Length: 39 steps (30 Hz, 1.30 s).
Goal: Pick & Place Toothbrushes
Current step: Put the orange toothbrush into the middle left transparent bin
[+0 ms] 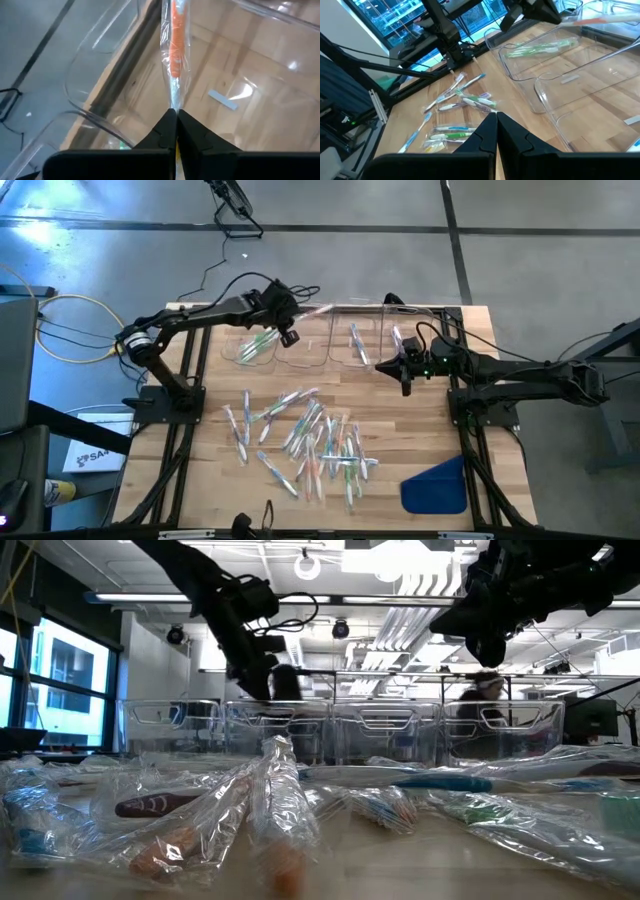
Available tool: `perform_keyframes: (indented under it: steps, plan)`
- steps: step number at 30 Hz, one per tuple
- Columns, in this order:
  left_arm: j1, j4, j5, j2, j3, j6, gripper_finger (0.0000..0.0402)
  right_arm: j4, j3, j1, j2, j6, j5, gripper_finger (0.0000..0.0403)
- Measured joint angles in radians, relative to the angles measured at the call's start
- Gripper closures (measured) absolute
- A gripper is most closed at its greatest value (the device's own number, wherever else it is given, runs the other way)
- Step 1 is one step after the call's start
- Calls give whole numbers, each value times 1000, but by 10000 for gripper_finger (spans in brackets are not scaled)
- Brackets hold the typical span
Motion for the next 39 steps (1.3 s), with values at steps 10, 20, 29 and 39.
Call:
perform_keyframes:
  steps: [10, 20, 29, 39]
  plan:
    - [-80, -35, -215, -6, -8, -144, 401, 0, 0, 0, 0, 1, 24, 401]
    - [-116, -49, -234, -5, -8, -177, 401, 0, 0, 0, 0, 3, 24, 401]
    - [-111, -45, -225, 1, -8, -246, 401, 0, 0, 0, 0, 3, 24, 401]
    - [-106, -90, -214, 4, -8, -313, 401, 0, 0, 0, 0, 7, 24, 401]
